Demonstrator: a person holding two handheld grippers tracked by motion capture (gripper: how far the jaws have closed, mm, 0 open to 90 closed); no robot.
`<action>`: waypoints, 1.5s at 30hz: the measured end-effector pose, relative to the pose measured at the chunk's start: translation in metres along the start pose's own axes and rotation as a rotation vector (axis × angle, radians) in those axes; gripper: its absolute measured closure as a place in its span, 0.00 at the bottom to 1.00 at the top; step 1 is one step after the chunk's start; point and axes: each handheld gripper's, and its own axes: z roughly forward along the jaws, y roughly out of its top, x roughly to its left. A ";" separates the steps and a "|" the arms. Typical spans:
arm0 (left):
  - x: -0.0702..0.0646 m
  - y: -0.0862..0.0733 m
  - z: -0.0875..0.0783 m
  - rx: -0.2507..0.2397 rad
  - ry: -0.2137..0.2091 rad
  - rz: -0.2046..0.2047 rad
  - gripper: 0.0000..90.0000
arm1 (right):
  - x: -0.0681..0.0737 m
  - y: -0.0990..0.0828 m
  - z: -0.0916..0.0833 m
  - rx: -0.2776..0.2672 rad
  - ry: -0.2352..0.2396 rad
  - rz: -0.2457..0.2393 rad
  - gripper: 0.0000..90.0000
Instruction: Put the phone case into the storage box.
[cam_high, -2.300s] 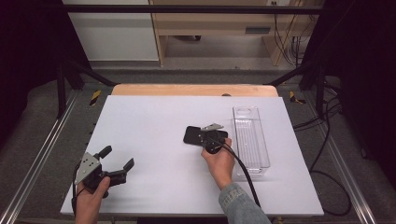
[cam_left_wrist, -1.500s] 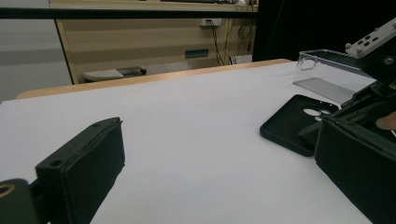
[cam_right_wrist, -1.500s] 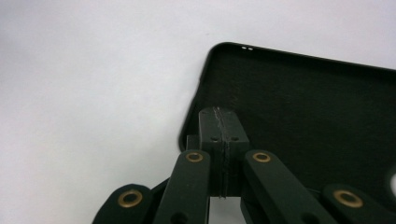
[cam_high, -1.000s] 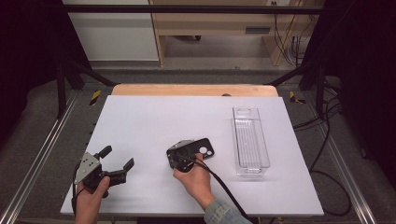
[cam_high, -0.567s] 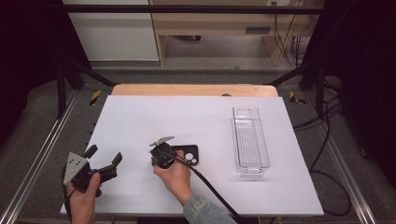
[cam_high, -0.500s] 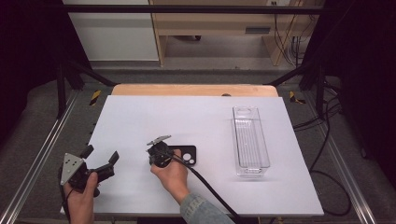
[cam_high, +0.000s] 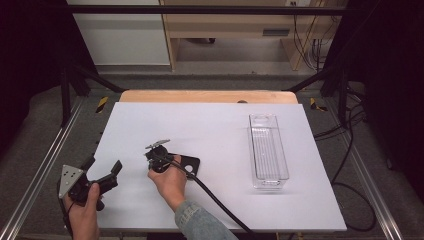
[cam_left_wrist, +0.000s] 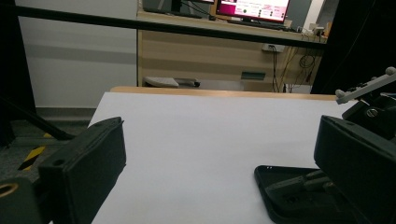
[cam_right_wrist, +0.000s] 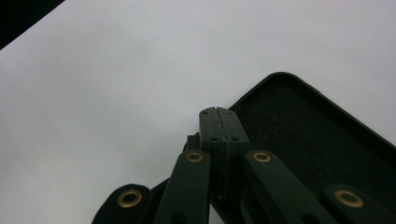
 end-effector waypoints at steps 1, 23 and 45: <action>0.000 0.000 0.000 0.000 0.000 0.000 0.02 | 0.000 0.000 0.000 -0.001 0.001 -0.008 1.00; -0.005 -0.001 0.002 0.018 -0.025 0.032 0.02 | -0.051 0.004 -0.068 -0.095 -0.079 -0.271 0.95; -0.009 -0.002 0.005 0.038 -0.054 0.048 0.02 | -0.084 -0.004 -0.082 -0.017 0.031 -0.370 0.12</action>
